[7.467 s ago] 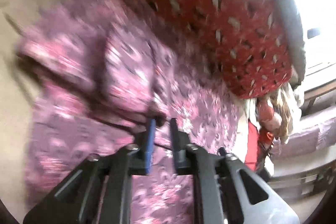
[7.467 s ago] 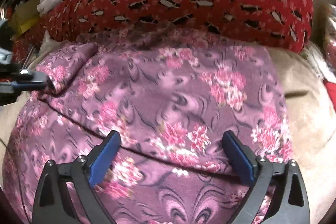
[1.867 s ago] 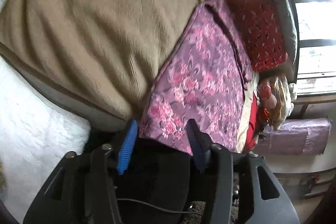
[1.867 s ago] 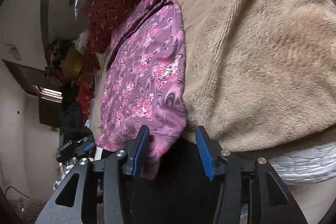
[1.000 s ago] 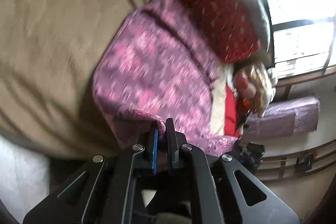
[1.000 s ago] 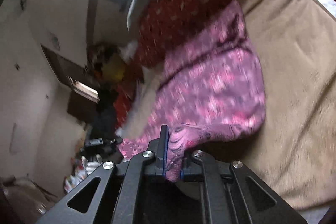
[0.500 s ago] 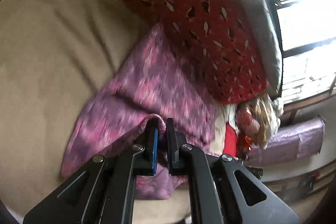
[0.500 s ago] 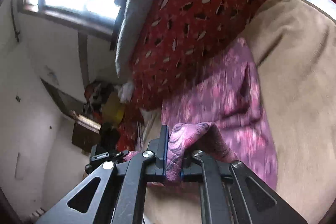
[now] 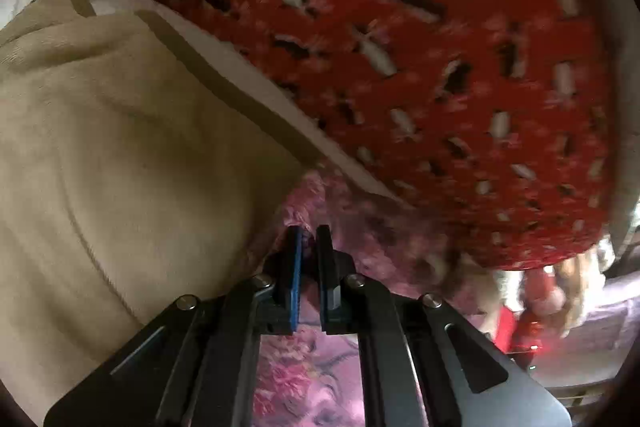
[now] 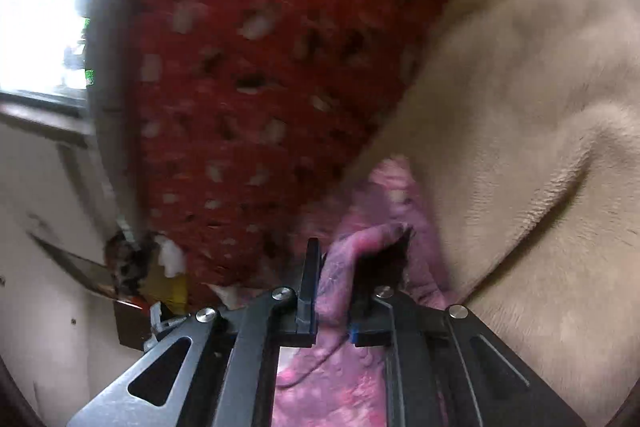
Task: Fold small clothes
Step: 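Carry the hem over the shirt body toward the collar with both grippers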
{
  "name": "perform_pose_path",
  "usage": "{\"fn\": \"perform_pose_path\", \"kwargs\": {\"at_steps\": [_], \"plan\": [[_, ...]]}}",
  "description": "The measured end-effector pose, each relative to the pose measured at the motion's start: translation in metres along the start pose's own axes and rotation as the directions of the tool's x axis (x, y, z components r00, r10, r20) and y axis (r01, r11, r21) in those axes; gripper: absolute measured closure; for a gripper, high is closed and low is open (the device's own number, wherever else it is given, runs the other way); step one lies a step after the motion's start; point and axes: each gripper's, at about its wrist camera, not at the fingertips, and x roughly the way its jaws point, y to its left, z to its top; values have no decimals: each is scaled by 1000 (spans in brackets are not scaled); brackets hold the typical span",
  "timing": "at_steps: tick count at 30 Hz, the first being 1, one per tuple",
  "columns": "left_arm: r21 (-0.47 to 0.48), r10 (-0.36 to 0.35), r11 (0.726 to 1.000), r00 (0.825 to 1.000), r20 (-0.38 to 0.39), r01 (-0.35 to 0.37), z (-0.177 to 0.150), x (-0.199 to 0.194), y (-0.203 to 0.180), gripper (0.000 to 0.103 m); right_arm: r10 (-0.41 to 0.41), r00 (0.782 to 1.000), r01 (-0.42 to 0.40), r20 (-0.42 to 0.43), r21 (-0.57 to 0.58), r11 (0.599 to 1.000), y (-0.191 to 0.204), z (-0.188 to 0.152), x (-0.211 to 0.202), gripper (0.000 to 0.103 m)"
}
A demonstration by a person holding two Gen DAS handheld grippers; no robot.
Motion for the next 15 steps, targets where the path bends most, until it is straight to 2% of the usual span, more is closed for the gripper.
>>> {"fn": "perform_pose_path", "kwargs": {"at_steps": [2,4,5,6,8,9,10,13,15], "plan": [[-2,2,1000,1000,-13,-2,8,2,1,98,2,1000,-2,-5,36,999,-3,9,3,90],[-42,-51,998,999,16,51,17,-15,4,98,20,999,-21,36,54,998,-2,18,-7,87],[-61,-87,994,996,28,88,22,-24,7,97,33,997,-39,76,77,996,-3,24,-16,78],[-78,-128,988,991,38,130,26,-34,12,92,38,993,-51,115,107,993,-6,29,-24,64],[-79,-180,980,982,56,184,30,-56,20,73,21,985,-44,173,132,990,-9,34,-40,56],[-45,-187,981,981,48,189,27,-63,21,59,19,984,-40,177,114,993,-9,36,-45,56],[-3,-183,983,983,35,183,24,-66,17,52,13,987,-27,163,85,996,-7,35,-49,56],[140,-168,975,984,-53,174,-2,-65,13,49,-57,991,60,123,-27,998,0,25,-55,56],[216,-168,958,978,-121,191,-25,-58,10,49,-112,989,120,93,-83,989,3,15,-50,56]]}}
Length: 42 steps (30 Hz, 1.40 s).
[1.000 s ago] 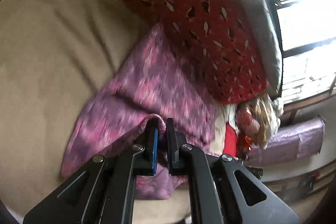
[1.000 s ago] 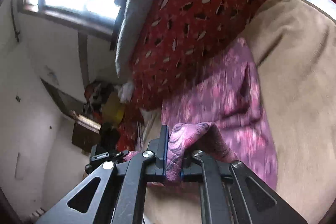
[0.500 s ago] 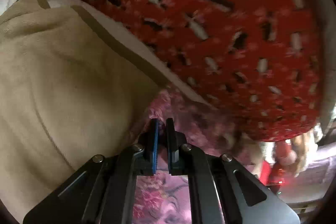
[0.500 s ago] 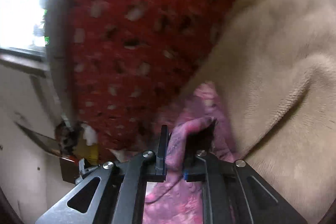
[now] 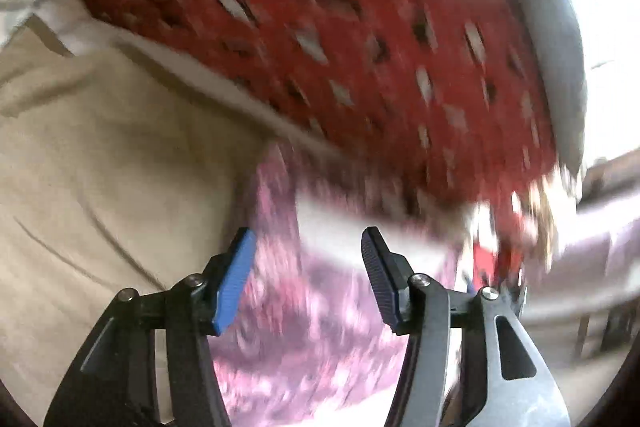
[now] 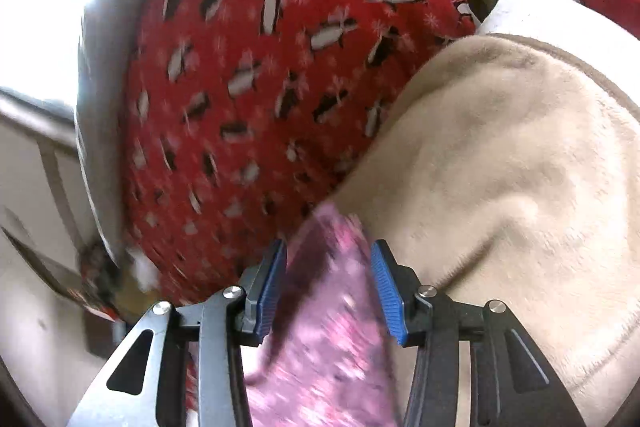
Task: Fold small clothes
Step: 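Carry the hem over the shirt body toward the collar with both grippers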
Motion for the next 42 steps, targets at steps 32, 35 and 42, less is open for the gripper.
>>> {"fn": "perform_pose_path", "kwargs": {"at_steps": [32,35,42], "plan": [[-26,411,911,902,134,-411,72,32,-29,101,56,982,-98,-179,-231,968,47,-68,76,59],[-13,317,948,947,51,-317,57,41,-21,97,65,984,-103,-169,-223,969,47,-68,73,59],[117,351,931,936,-22,-346,19,73,-25,55,91,986,-113,-142,-153,982,42,-58,58,56]]}}
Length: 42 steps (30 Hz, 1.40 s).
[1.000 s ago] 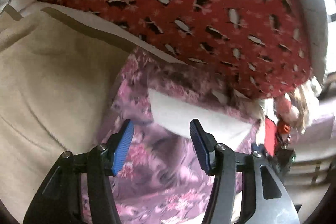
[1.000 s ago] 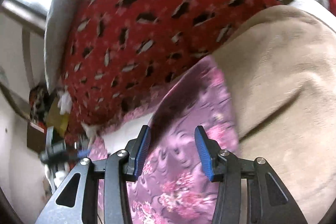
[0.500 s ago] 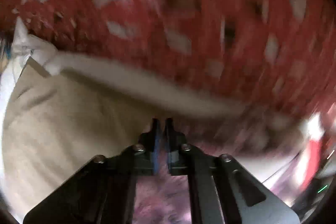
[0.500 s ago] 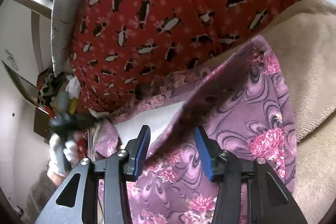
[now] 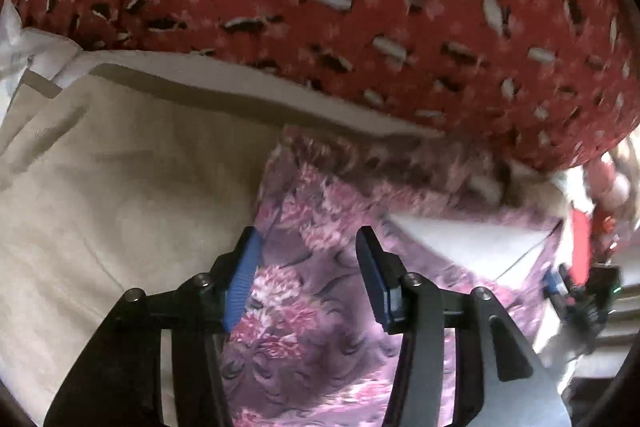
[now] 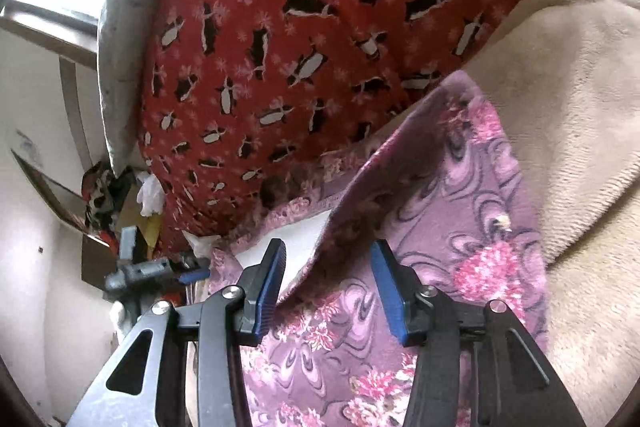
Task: Fold small clothes
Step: 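Carry the hem over the shirt body toward the collar with both grippers, then lower the hem onto the shirt and open both grippers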
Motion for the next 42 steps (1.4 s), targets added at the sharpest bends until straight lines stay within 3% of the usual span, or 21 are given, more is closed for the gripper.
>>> {"fn": "perform_pose_path", "kwargs": {"at_steps": [5,10,14,15,16,17,18,20,22,24,26,28,31,32,33,36,38,39,40,41,42], "plan": [[-35,-43,998,999,1,43,-2,6,13,54,-14,997,16,74,-32,999,0,7,-27,56],[20,-63,998,998,-27,63,-8,13,7,49,-139,972,149,190,-40,988,-11,29,-52,53],[62,-33,998,999,-1,33,-12,10,-4,49,-242,959,257,146,-92,962,-18,45,-31,53],[68,-26,997,1000,14,25,-12,9,-7,57,-258,958,272,126,-109,956,-17,46,-24,53],[74,-13,997,999,37,11,-11,6,-9,89,-268,957,281,113,-129,951,-15,47,-17,54],[80,6,997,999,50,-10,-9,5,-11,103,-269,958,283,101,-158,946,-12,48,-10,62],[67,17,997,998,66,-22,-5,2,-9,101,-274,957,288,97,-186,940,-7,49,-6,93],[-4,13,1000,989,144,-13,3,-12,3,102,-227,966,249,125,-202,947,0,55,-12,98],[-125,2,992,980,201,23,14,-18,27,103,-151,963,187,224,-152,971,-2,62,-32,98],[-271,-4,961,984,181,54,22,-11,56,103,-178,953,196,247,-47,980,-21,72,-36,98],[-358,2,932,990,144,51,22,-2,80,103,-256,951,256,171,22,966,-42,74,-22,98],[-388,-63,914,986,156,120,17,-4,95,103,-242,963,236,121,59,970,-56,70,-16,96],[-351,-225,896,960,164,271,9,-8,99,102,-154,977,137,150,116,984,-69,61,-24,87],[-329,-254,897,954,160,294,8,-10,95,101,-139,979,121,146,129,984,-72,59,-27,80],[-300,-279,900,947,159,316,7,-13,89,95,-136,980,117,145,138,984,-76,57,-29,72],[-213,-269,931,952,144,295,1,-15,63,39,-140,980,119,142,145,982,-78,50,-32,69],[-185,-239,948,964,116,257,-2,-7,49,38,-153,979,134,137,141,981,-76,48,-31,67],[-178,-232,953,968,97,247,-3,-3,44,40,-162,978,145,134,131,981,-72,48,-31,67],[-168,-207,961,975,85,219,-4,1,38,51,-170,977,155,131,116,981,-66,48,-27,67],[-141,-176,973,981,75,186,-4,4,31,96,-182,975,172,127,91,981,-58,49,-23,72],[-105,-124,986,990,65,130,-3,6,24,101,-196,973,191,123,56,980,-50,51,-20,86]]}}
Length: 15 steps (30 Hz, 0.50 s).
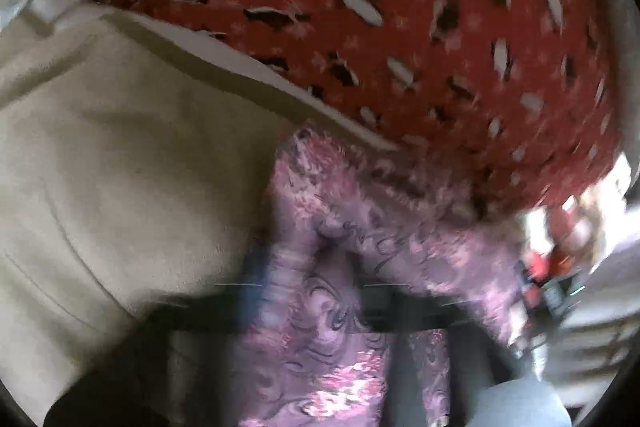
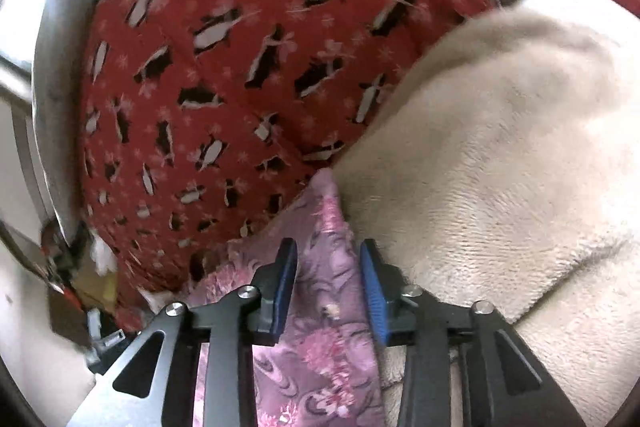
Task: Fold small clothes
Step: 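Lower the hem onto the shirt and open both grippers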
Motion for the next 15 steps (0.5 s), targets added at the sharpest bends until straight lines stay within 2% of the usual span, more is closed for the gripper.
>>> {"fn": "perform_pose_path", "kwargs": {"at_steps": [1,3,5,6,7,8,9,10,11,12,15], "plan": [[8,40,999,999,31,-40,-3,-1,-3,101,-3,1000,4,6,-50,999,10,2,-2,96],[6,54,998,993,108,-55,-2,-12,-3,101,35,998,-30,43,-109,994,23,6,-12,97],[-43,55,998,984,172,-48,4,-20,5,101,98,988,-83,118,-128,988,30,10,-26,97],[-74,71,996,981,182,-59,6,-19,12,101,103,984,-86,143,-117,989,28,12,-29,97],[-108,113,990,979,168,-95,7,-11,18,101,83,985,-69,152,-94,993,23,14,-27,97],[-131,146,983,980,138,-128,8,-1,22,101,40,992,-33,117,-61,998,14,15,-16,97],[-145,174,976,982,78,-161,6,12,25,100,-12,998,14,54,-36,999,6,14,-2,97],[-151,179,974,982,57,-169,3,16,25,100,-106,994,106,-26,-15,994,-4,9,14,96],[-162,170,974,983,68,-158,0,12,27,100,-120,991,120,-59,-6,993,-9,4,17,96],[-167,146,977,985,87,-130,-4,3,28,100,-98,995,98,-34,-3,995,-9,-1,10,91],[-160,43,987,989,140,-21,-26,-36,29,100,-29,999,29,35,-20,999,2,-15,-28,90]]}}
